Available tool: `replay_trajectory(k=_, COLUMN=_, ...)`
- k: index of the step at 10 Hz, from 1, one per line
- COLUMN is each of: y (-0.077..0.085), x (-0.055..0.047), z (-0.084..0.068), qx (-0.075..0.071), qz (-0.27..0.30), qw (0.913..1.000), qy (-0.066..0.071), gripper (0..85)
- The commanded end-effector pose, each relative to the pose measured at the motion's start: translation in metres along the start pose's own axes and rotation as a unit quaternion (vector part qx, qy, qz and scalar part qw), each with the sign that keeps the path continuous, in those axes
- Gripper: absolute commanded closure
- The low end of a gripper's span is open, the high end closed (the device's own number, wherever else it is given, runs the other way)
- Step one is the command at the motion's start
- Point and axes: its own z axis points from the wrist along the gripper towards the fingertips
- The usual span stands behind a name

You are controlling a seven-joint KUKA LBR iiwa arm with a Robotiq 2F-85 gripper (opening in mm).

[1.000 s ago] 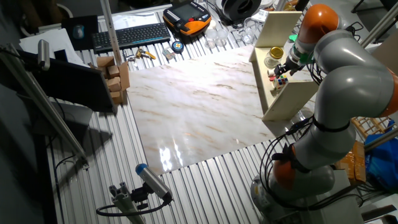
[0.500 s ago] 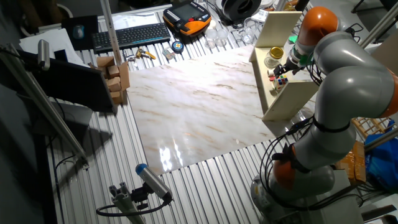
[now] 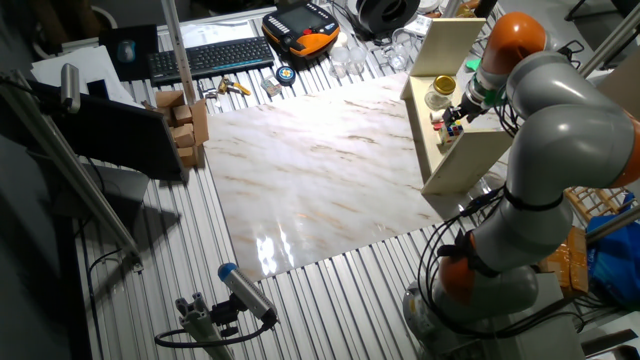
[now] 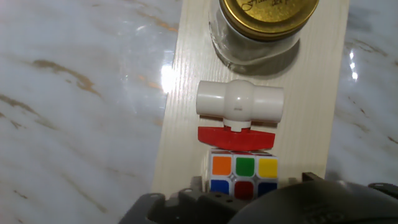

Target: Take the object down from the shelf

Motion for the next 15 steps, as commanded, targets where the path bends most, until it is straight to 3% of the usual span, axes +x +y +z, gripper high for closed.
replay_trajectory(k=1, y=0.000, x=0.000, z=0.001, qx=-0.002, qz=-0.005, qw=1.0000, qy=0.000, gripper=0.0)
replay_trajectory(k=5, y=0.001, x=0.002, z=0.010, qx=-0.011, qz=-0.014, qw=0.9998, qy=0.001, gripper=0.0)
replay_trajectory(k=15, y=0.003, x=0.004, z=0.035, qx=-0.008, qz=-0.015, qw=0.9998, qy=-0.009, gripper=0.0)
